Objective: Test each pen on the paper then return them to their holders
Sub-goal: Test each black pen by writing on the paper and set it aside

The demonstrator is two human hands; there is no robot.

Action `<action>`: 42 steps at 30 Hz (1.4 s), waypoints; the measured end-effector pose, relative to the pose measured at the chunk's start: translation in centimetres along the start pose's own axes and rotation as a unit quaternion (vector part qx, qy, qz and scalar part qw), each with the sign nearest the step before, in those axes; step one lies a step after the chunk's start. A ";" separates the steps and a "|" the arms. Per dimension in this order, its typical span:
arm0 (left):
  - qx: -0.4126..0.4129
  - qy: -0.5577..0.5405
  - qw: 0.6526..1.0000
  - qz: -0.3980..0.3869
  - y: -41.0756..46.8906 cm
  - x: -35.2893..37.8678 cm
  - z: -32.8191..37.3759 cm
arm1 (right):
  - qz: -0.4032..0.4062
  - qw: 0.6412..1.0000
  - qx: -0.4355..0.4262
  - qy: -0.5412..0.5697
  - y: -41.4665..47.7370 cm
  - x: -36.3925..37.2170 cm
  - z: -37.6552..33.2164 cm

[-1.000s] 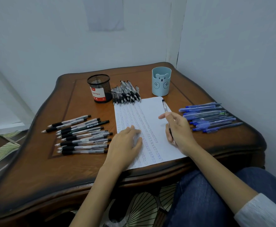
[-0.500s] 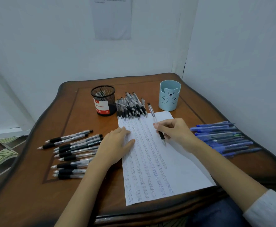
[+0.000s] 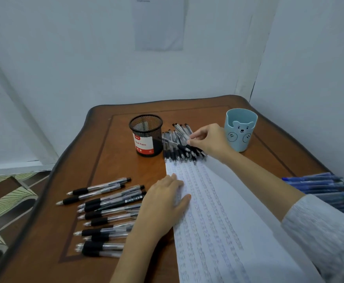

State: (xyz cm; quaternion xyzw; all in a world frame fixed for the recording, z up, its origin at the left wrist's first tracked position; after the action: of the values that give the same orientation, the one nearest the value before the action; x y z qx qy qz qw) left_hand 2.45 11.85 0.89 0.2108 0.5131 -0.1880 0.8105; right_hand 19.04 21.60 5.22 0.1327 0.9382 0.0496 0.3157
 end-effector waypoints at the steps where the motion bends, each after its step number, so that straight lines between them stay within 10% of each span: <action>1: 0.001 -0.002 1.000 0.000 0.1 0.0 0.0 | -0.002 1.000 -0.005 -0.009 0.5 0.4 -0.2; 27: 0.021 0.051 0.992 0.112 -1.5 -2.3 2.4 | 0.023 0.999 -0.037 0.020 -7.8 -1.3 -0.1; 42: -0.095 0.039 0.973 0.207 -11.2 -5.5 -4.6 | -0.148 0.987 -0.059 0.002 -16.1 6.1 -3.3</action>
State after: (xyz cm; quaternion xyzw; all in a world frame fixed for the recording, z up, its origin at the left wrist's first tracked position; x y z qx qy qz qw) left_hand -9.06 5.39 2.50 0.2417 0.5051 0.0423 0.8275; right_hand 8.85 7.87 1.49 -0.0262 0.9434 0.0578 0.3255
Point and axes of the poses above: each hand's wrist, its own y-axis towards the middle knuckle, its own x-axis out of the palm, z = x × y, the point moved 8 cm from there along y, towards the middle knuckle, and after that the axes turned 1 degree about -z, right-handed, at the moved point
